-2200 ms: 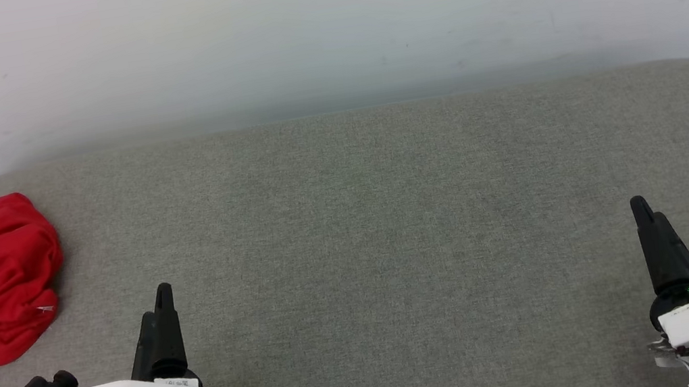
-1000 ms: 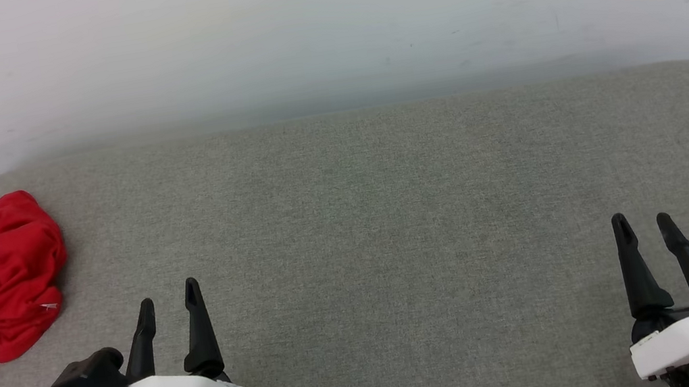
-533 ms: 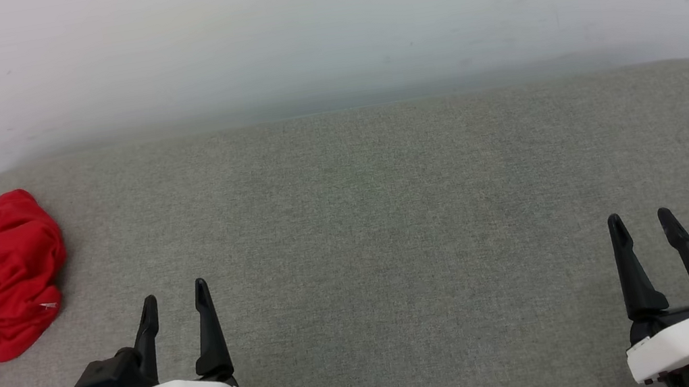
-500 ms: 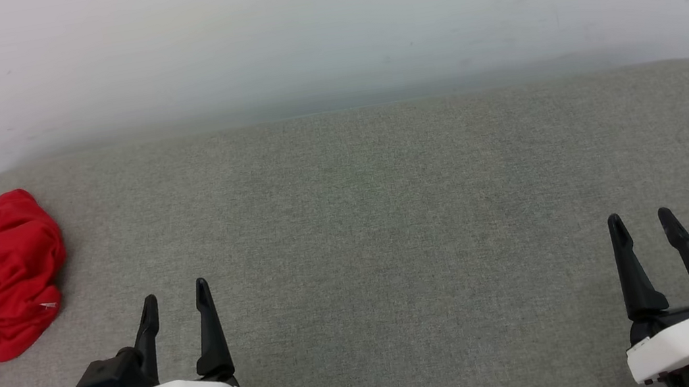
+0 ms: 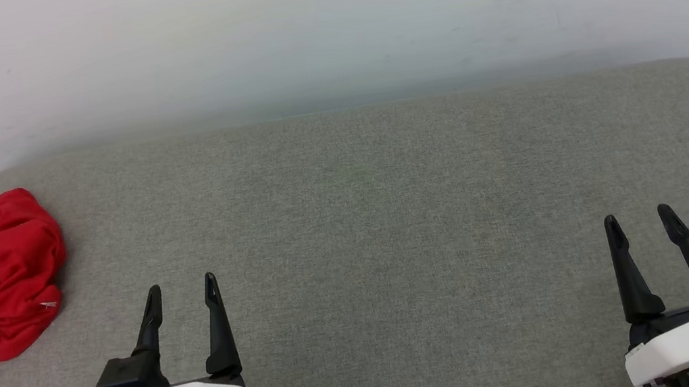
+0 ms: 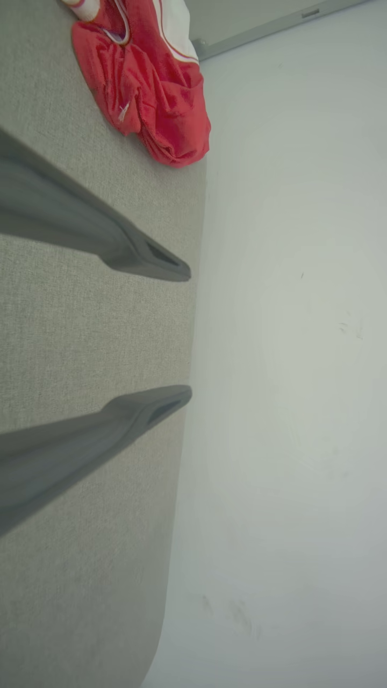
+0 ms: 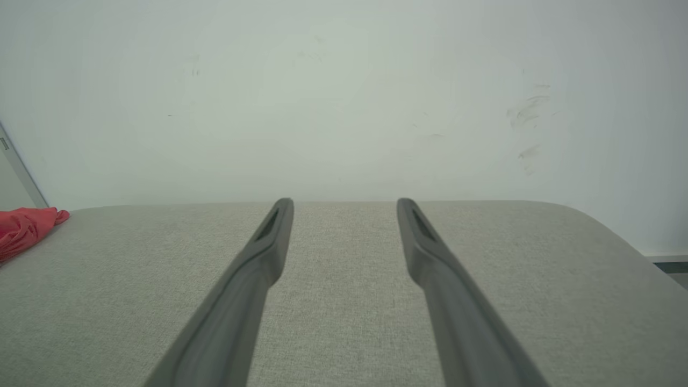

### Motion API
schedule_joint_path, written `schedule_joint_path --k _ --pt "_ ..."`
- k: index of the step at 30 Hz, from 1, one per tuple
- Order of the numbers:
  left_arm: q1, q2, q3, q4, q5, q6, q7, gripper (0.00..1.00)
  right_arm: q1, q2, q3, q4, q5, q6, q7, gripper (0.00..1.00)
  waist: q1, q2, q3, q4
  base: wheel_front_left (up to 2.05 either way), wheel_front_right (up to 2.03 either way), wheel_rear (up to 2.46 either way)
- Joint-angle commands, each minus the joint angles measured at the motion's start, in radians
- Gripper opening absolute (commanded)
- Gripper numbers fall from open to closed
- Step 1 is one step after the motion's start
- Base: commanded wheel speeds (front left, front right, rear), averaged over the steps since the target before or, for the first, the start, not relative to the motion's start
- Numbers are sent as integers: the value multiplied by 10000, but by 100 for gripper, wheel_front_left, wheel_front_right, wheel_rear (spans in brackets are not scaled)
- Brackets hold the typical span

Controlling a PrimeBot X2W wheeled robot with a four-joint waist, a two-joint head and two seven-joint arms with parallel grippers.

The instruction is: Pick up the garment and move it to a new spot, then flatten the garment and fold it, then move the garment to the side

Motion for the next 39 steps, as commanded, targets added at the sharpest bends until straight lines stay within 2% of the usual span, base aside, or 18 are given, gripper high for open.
schedule_joint_path --k 1,26,39 --pt "57 8 -16 -74 252 -33 -88 100 45 8 3 -118 -197 -2 -109 100 0 -1 1 6 0 0 0" --pt "200 -346 296 57 1881 -425 -559 100 208 13 13 -197 -944 -5 -557 100 0 -1 -10 34 0 0 0" --pt "243 -483 541 222 1732 -669 -558 100 242 13 -27 56 -158 -5 -544 100 0 -1 -4 57 0 0 0"
